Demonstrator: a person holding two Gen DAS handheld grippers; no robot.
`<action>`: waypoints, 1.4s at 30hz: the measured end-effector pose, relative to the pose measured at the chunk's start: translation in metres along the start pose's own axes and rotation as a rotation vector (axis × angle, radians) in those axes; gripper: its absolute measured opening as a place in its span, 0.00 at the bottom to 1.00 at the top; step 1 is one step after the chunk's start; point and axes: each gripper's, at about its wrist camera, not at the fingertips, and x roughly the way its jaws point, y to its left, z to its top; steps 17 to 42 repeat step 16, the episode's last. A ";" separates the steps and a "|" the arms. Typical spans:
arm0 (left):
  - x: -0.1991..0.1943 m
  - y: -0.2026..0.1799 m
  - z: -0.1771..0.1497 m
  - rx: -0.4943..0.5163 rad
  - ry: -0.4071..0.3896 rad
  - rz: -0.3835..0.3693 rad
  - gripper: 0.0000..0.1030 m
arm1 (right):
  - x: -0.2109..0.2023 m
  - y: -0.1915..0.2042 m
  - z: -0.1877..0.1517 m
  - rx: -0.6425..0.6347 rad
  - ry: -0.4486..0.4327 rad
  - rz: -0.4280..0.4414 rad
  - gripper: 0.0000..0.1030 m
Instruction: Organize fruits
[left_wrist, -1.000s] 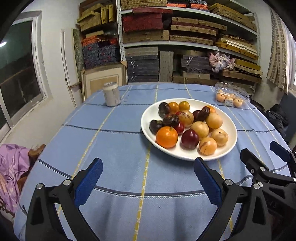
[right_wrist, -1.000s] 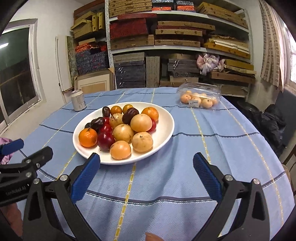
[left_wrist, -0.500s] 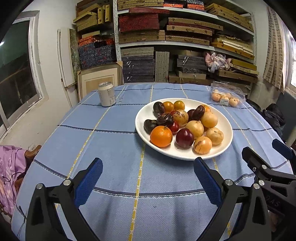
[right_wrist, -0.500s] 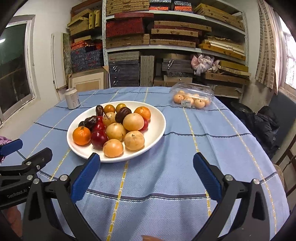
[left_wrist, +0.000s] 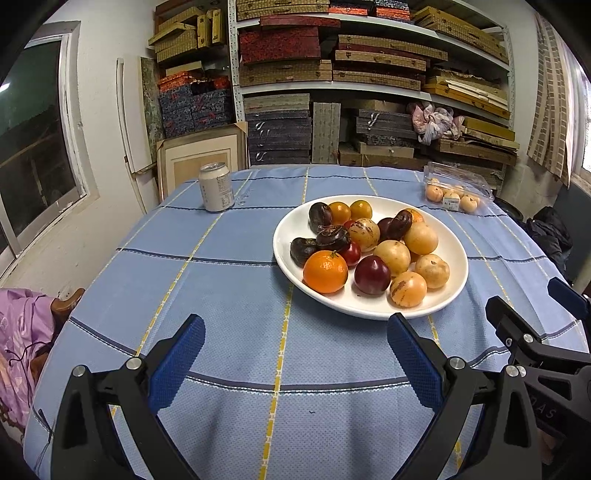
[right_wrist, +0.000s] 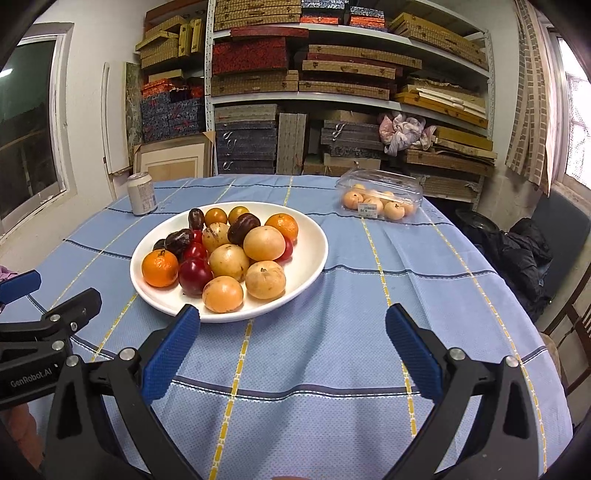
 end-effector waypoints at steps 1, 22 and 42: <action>0.000 0.000 0.000 0.000 -0.001 0.002 0.96 | 0.000 0.000 0.000 -0.001 0.000 -0.001 0.96; 0.002 -0.001 -0.001 -0.009 -0.013 0.002 0.96 | 0.000 -0.001 -0.001 -0.003 -0.002 0.000 0.96; 0.002 -0.001 -0.001 -0.009 -0.013 0.002 0.96 | 0.000 -0.001 -0.001 -0.003 -0.002 0.000 0.96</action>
